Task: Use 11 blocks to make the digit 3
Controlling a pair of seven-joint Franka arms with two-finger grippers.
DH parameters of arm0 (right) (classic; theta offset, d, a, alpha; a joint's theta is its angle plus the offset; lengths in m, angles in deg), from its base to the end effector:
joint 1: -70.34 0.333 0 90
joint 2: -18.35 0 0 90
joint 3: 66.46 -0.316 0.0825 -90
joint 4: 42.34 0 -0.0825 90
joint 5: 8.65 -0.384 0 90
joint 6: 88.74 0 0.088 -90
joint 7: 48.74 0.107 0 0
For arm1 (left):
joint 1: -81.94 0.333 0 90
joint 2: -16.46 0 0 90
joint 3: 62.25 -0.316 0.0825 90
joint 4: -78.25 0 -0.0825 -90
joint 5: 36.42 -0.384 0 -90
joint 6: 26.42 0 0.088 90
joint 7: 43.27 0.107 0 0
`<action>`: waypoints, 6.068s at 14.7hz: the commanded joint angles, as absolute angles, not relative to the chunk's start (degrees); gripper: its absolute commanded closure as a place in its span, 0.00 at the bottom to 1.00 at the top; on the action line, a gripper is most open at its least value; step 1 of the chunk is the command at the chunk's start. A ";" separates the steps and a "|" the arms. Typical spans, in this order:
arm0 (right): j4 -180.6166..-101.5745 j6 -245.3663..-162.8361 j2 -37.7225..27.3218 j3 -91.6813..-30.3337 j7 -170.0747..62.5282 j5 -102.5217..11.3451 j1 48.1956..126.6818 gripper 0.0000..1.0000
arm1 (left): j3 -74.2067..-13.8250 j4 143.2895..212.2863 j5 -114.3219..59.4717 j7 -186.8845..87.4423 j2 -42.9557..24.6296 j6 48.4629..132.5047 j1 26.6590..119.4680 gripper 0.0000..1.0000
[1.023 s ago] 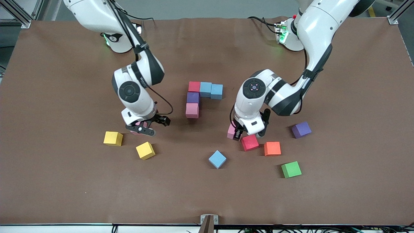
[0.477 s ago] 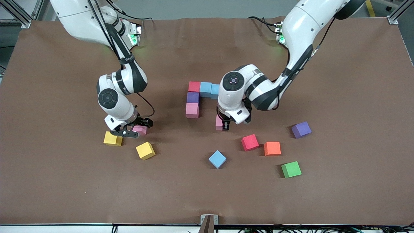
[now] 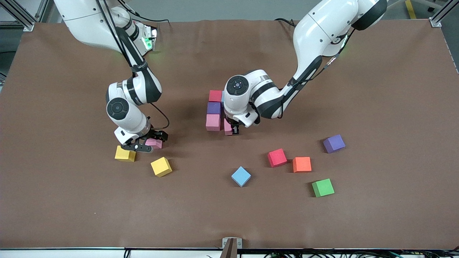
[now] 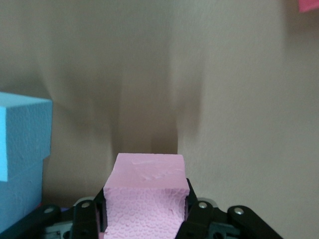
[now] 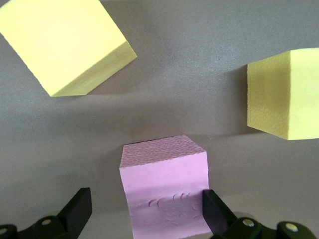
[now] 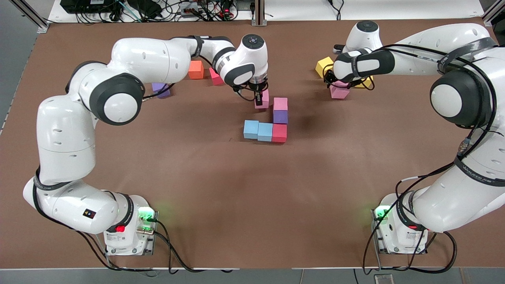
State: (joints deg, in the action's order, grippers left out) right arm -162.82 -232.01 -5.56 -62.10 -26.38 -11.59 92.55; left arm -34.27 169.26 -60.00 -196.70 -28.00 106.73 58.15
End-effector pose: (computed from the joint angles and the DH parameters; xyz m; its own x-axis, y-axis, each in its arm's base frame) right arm 0.5523 0.1777 0.2163 0.9934 -0.1137 -0.0161 -0.1136 -0.9935 0.0076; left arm 0.4782 -0.5141 0.2226 -0.0588 0.9957 -0.0716 0.9981 0.0599 0.0134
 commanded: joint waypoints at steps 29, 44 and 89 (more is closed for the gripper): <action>-160.73 -232.36 -7.49 -63.73 -25.37 -8.39 90.64 0.97 | -35.27 168.07 -63.49 -196.73 -28.72 107.97 55.66 0.00; -132.70 -221.02 -19.43 -65.23 -15.44 -11.29 104.44 0.97 | -38.43 155.61 -63.13 -165.82 -29.58 105.76 60.32 0.00; -133.13 -214.54 -19.37 -65.14 -9.46 -13.58 107.09 0.00 | -43.53 148.55 -54.08 -152.56 -37.69 107.19 61.19 0.73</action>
State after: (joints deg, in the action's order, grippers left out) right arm -132.80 -218.45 -22.41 -65.03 -10.10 -12.91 108.76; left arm -43.47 144.51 -55.00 -145.08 -41.62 110.42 61.03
